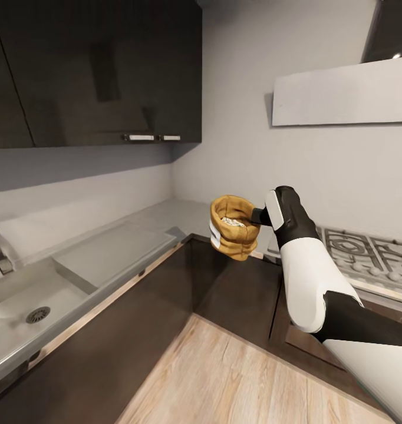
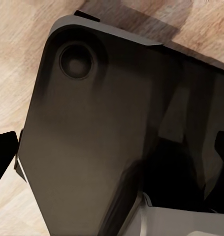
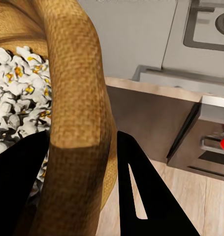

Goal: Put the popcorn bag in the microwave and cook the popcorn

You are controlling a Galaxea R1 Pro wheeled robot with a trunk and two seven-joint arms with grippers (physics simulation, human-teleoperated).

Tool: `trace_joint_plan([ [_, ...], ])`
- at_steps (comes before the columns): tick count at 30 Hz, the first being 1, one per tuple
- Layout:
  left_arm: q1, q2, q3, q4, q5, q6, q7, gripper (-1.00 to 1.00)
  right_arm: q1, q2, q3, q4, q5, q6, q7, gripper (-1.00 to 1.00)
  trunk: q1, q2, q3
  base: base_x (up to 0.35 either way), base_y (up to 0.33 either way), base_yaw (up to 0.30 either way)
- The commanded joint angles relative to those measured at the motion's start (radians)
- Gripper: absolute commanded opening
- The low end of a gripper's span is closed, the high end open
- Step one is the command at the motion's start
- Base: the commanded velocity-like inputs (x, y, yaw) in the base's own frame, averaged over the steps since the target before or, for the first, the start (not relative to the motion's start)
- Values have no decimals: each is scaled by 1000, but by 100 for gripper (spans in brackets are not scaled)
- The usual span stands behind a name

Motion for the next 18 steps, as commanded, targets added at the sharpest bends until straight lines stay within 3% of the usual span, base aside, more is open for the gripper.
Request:
trace_joint_plan([
  [1, 0, 0, 6, -1, 2, -1, 0, 100, -1, 1, -4, -1, -4, 2, -5, -100, 0, -1, 0, 0, 0, 0],
  [18, 0, 0, 6, -1, 2, -1, 0, 100, -1, 1, -4, 4, -6, 2, -6, -100, 0, -1, 24, 0, 0, 0],
])
